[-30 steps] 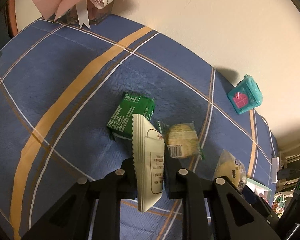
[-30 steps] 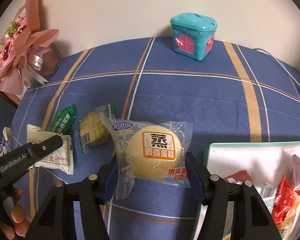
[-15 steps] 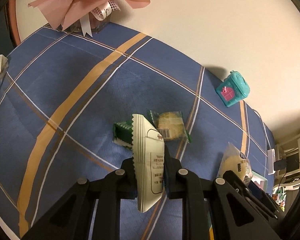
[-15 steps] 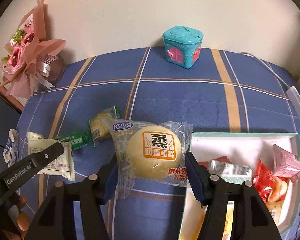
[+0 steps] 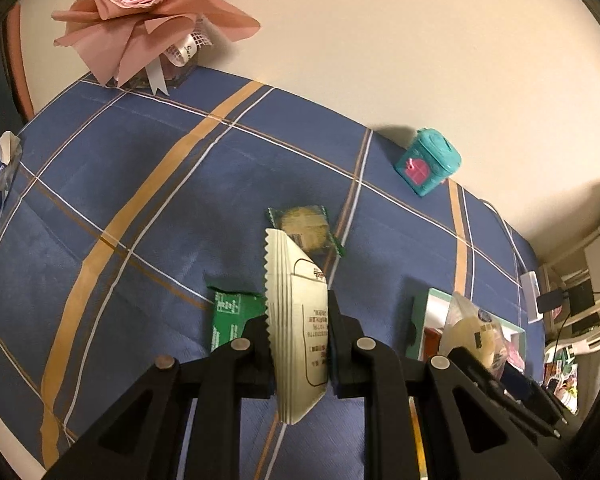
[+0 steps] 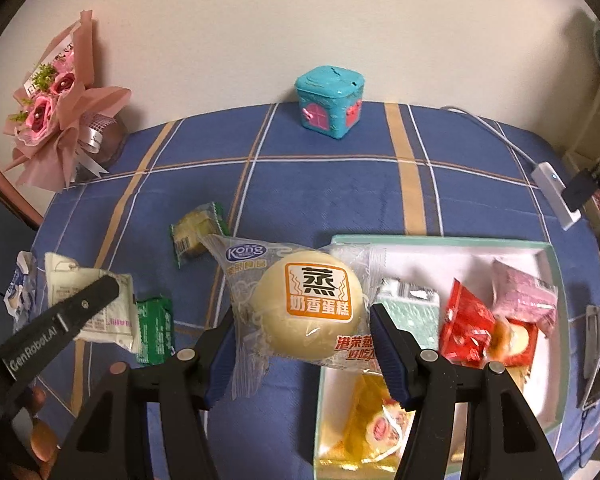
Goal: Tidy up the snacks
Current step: 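Lift and carry the cream-white packet and cup cake over the tray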
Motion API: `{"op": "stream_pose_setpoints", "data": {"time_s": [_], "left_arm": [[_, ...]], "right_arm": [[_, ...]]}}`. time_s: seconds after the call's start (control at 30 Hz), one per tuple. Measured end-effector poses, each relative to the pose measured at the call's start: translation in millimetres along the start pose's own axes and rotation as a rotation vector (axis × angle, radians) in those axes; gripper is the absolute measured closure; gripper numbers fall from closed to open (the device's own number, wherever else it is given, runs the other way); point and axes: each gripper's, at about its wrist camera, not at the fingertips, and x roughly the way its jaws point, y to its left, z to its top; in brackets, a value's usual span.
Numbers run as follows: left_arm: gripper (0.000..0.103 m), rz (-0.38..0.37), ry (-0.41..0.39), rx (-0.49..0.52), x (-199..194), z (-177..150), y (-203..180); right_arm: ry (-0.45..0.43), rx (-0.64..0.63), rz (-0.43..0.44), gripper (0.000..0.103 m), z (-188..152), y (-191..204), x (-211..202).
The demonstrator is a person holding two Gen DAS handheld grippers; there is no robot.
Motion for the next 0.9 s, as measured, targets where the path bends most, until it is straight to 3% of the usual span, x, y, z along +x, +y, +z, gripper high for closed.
{"op": "stream_pose_setpoints", "data": {"time_s": [0.53, 0.67, 0.9], "left_arm": [[0.084, -0.056, 0.026, -0.043, -5.3, -8.9, 13.0], [0.084, -0.065, 0.013, 0.008, -11.5, -11.3, -5.7], [0.084, -0.174, 0.036, 0.124, -16.4, -26.1, -65.9]], "right_arm": [[0.049, 0.050, -0.010, 0.038, -23.5, -27.7, -4.9], [0.049, 0.082, -0.005, 0.038, -21.4, -41.0, -5.2], [0.040, 0.174, -0.113, 0.038, -22.1, -95.6, -14.1]]}}
